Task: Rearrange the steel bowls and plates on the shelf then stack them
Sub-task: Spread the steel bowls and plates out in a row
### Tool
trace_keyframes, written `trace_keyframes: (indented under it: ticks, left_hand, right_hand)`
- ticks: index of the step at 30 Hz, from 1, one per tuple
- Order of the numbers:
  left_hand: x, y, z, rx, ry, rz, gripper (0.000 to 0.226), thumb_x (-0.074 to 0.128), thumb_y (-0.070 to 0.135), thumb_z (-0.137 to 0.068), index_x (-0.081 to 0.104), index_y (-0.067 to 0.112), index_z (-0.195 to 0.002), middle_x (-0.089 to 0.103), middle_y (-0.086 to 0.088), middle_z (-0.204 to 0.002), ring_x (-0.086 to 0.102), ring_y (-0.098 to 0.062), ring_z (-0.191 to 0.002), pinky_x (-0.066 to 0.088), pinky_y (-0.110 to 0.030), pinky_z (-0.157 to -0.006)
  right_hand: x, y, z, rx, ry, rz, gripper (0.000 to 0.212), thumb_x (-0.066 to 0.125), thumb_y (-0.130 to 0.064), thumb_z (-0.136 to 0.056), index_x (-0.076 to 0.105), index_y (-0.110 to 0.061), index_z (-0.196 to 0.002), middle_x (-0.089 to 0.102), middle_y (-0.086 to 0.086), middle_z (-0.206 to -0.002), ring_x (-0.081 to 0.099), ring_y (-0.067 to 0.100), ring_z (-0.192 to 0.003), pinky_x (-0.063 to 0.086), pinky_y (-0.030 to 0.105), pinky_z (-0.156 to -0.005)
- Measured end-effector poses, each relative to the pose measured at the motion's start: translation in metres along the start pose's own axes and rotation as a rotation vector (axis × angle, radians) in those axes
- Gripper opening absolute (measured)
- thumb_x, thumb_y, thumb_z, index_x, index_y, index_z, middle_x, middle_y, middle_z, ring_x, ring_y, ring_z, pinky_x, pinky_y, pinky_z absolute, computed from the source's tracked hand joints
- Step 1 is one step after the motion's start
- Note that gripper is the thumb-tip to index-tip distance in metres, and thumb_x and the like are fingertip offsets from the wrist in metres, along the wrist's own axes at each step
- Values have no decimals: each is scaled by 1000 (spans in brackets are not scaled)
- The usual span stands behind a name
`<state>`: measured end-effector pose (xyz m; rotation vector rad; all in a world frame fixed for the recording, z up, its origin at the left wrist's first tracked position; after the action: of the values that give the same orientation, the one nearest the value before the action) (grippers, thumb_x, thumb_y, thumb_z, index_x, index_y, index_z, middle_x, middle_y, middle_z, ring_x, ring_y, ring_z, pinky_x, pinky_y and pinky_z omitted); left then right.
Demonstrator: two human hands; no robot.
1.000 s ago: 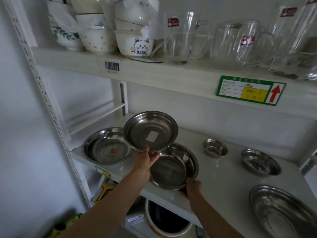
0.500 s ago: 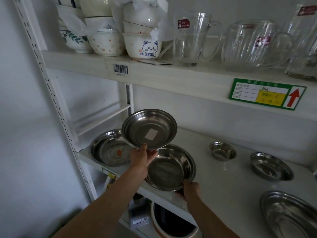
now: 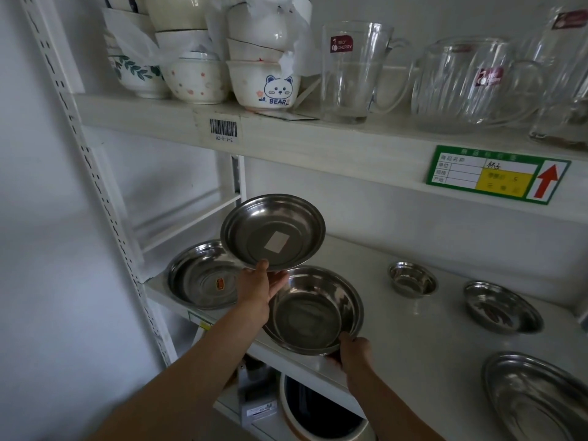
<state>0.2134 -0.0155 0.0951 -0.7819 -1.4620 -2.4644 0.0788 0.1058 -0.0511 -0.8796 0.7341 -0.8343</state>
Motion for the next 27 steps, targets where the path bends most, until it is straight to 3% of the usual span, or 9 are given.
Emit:
trace_keyframes:
  ticks: [3, 7, 12, 15, 18, 20, 23, 27]
  left_hand:
    - [-5, 2, -2, 6, 2, 12, 14, 55, 13, -95, 56, 8, -109, 65, -17, -104, 68, -26, -91, 62, -35, -72]
    - [-8, 3, 0, -3, 9, 40, 19, 54, 13, -95, 56, 9, -114, 65, -18, -106, 68, -27, -90, 62, -31, -59]
    - [-4, 1, 1, 2, 10, 32, 15, 55, 12, -95, 56, 8, -109, 64, -17, -102, 68, -26, -88, 62, -38, -75]
    - [3, -2, 3, -5, 5, 13, 4, 54, 12, -96, 55, 9, -96, 63, -15, -97, 67, -26, -87, 58, -40, -87]
    - [9, -9, 3, -3, -19, 7, 10, 54, 11, -96, 53, 9, -105, 63, -15, -97, 67, -27, -89, 61, -39, -76]
    - [15, -14, 6, -4, -44, -5, 10, 52, 11, -97, 53, 7, -106, 64, -16, -93, 66, -27, -88, 58, -38, -77]
    - [25, -26, 10, -19, -79, -3, 14, 52, 11, -97, 54, 7, -110, 64, -14, -94, 66, -25, -87, 60, -37, -74]
    - [43, -45, 16, -60, -112, -43, 10, 52, 12, -97, 57, 5, -101, 65, -15, -89, 67, -24, -81, 62, -32, -66]
  right_hand:
    - [-2, -2, 2, 4, -2, 8, 25, 55, -15, -94, 64, 8, -89, 60, 15, -66, 57, 27, -59, 42, 31, -53]
    - [-1, -1, 1, 18, -11, -1, 22, 56, -13, -93, 61, 5, -82, 60, 15, -65, 57, 26, -58, 41, 29, -50]
    - [-3, 1, 1, 36, -39, 35, 30, 61, -20, -92, 66, 9, -86, 66, 18, -67, 61, 27, -57, 42, 28, -47]
    - [-10, -4, 8, 16, -71, 77, 36, 62, -27, -93, 61, 3, -74, 61, 14, -59, 56, 24, -50, 42, 27, -45]
    - [-17, -6, 8, -11, -110, 64, 44, 63, -40, -90, 65, 1, -75, 70, 18, -63, 63, 27, -53, 50, 31, -52]
    - [-24, -7, 9, 4, -130, 17, 46, 65, -43, -88, 67, 1, -75, 73, 23, -70, 66, 28, -56, 54, 32, -56]
    - [-41, -10, 7, 4, -93, -2, 44, 64, -40, -90, 65, 0, -71, 68, 20, -64, 62, 26, -54, 50, 31, -55]
    - [-69, -10, 5, 18, -16, -28, 42, 60, -38, -93, 63, -2, -70, 62, 16, -63, 54, 22, -47, 41, 24, -46]
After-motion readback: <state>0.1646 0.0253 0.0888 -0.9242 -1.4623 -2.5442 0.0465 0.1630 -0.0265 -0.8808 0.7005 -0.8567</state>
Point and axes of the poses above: each hand's wrist, its own z-axis away from the middle knuckle, its own x-axis out of the palm, y = z × x, the point moved 1 cm from there along -z, towards the middle knuckle
